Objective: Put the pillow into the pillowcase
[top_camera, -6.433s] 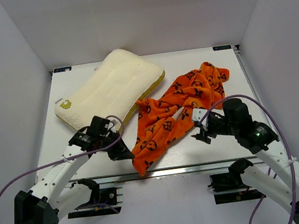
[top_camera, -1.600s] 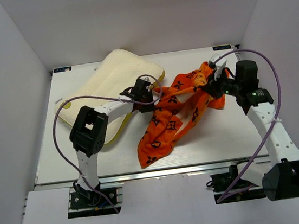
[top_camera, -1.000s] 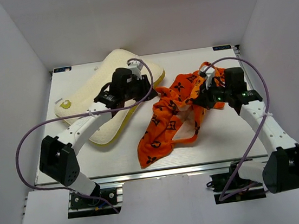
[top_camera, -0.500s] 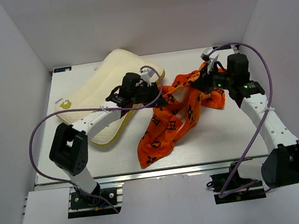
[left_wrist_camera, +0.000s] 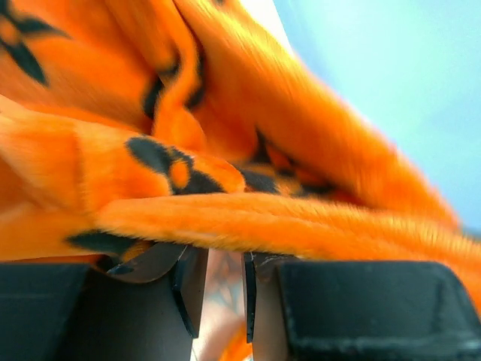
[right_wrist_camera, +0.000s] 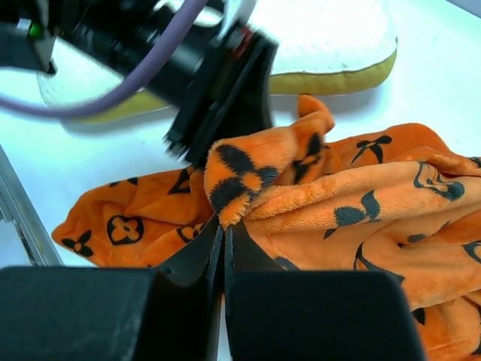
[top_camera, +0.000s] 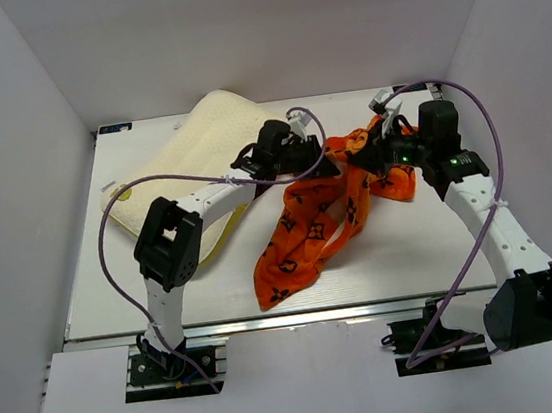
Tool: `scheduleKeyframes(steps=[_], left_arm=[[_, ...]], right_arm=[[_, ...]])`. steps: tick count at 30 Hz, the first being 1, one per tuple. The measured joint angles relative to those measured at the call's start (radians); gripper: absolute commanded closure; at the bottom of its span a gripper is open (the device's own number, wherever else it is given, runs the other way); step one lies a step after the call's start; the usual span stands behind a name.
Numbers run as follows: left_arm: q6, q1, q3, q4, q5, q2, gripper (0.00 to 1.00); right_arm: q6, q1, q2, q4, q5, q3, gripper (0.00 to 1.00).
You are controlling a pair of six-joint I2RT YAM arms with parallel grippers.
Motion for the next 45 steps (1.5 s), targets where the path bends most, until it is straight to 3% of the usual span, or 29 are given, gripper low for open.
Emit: scheduleKeyframes(steps=[12, 16, 23, 28, 31, 38, 42, 45], left_arm=[[-0.034, 0.012, 0.057, -0.036, -0.246, 0.012, 0.65], [-0.011, 0.017, 0.057, -0.045, -0.264, -0.002, 0.62], [0.179, 0.133, 0.045, -0.246, -0.266, -0.159, 0.24], [0.316, 0.316, 0.239, -0.382, -0.315, -0.129, 0.07], [0.386, 0.339, 0.292, -0.396, -0.348, -0.064, 0.05], [0.572, 0.222, 0.236, -0.439, -0.418, 0.119, 0.02], [0.658, 0.169, 0.188, -0.436, -0.570, 0.134, 0.03], [0.651, 0.156, 0.188, -0.432, -0.713, 0.140, 0.09]], right_arm=[[-0.042, 0.004, -0.076, -0.078, -0.011, -0.094, 1.00], [-0.042, 0.007, -0.069, -0.071, 0.007, -0.095, 1.00], [-0.039, 0.007, -0.024, -0.044, 0.058, -0.095, 1.00], [-0.026, 0.007, -0.021, -0.019, 0.063, -0.095, 1.00], [-0.019, 0.007, -0.020, -0.012, 0.063, -0.095, 1.00], [-0.019, 0.007, -0.020, -0.011, 0.063, -0.095, 1.00], [-0.019, 0.007, -0.020, -0.011, 0.063, -0.095, 1.00], [-0.019, 0.007, -0.014, -0.010, 0.063, -0.095, 1.00]])
